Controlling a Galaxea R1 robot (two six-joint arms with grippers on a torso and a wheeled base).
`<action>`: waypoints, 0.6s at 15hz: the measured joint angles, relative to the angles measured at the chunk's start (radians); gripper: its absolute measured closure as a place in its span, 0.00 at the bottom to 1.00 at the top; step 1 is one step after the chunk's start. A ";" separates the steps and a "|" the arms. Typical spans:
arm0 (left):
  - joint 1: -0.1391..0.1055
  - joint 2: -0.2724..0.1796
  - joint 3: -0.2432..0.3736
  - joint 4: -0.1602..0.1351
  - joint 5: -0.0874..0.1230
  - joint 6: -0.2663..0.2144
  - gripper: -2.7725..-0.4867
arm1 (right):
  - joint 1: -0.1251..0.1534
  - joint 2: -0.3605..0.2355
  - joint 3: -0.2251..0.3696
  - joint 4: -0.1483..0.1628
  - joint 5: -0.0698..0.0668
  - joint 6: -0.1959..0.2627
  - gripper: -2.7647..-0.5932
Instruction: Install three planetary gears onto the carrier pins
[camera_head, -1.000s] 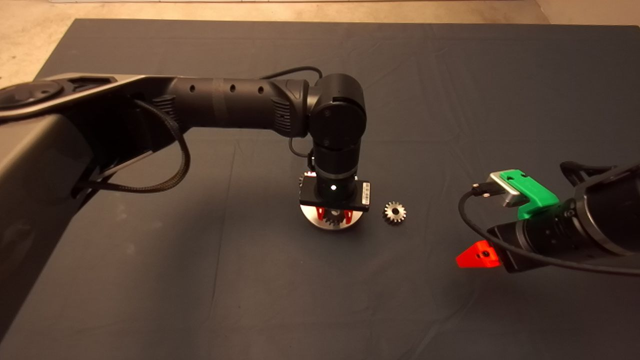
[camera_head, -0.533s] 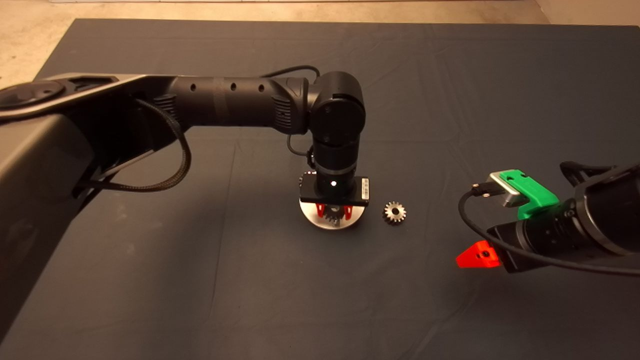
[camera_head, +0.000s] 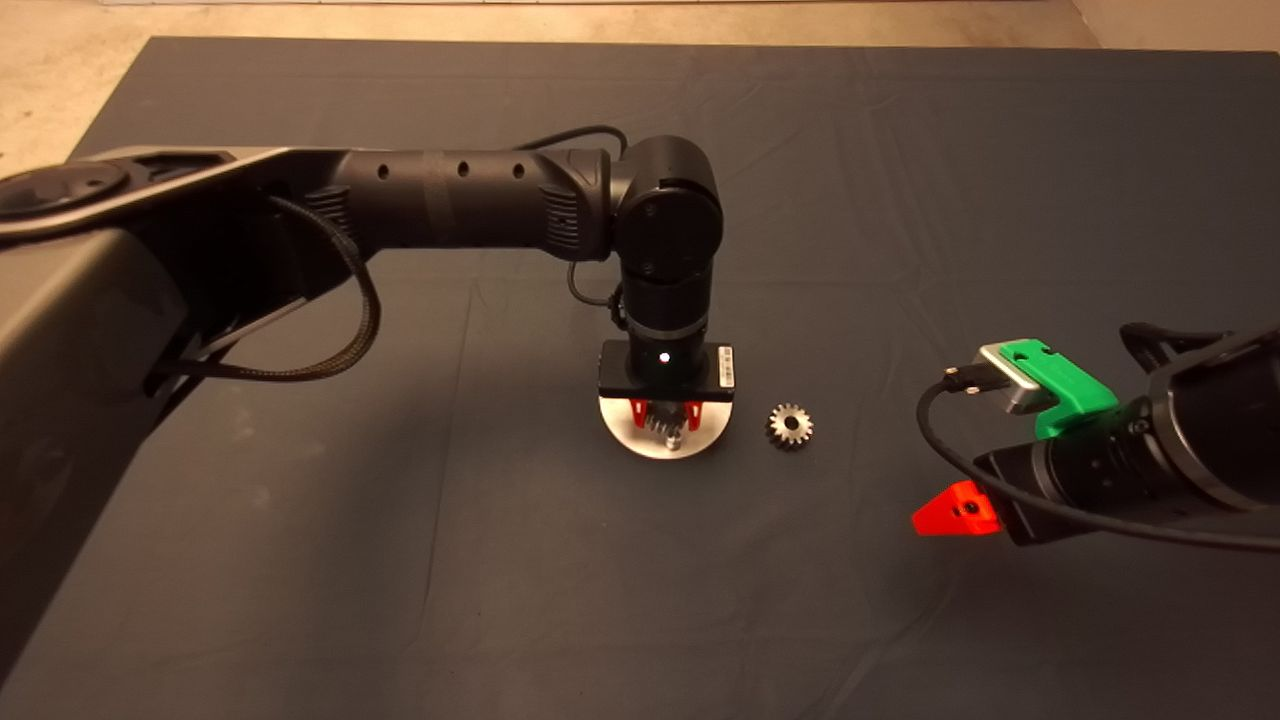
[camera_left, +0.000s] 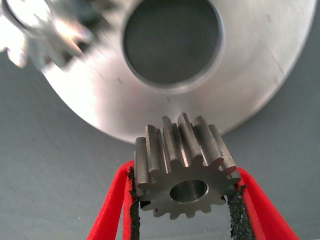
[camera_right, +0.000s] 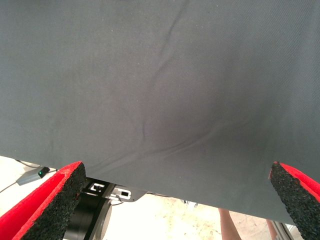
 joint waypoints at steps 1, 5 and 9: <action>0.000 0.000 0.004 -0.001 0.000 -0.004 0.83 | 0.000 0.000 0.000 0.000 0.000 0.000 0.01; 0.000 0.000 0.027 0.001 0.000 -0.034 0.83 | 0.000 0.000 0.000 0.000 0.000 0.000 0.01; 0.000 0.000 0.040 0.000 0.000 -0.036 0.83 | 0.000 0.000 0.000 0.000 0.000 0.000 0.01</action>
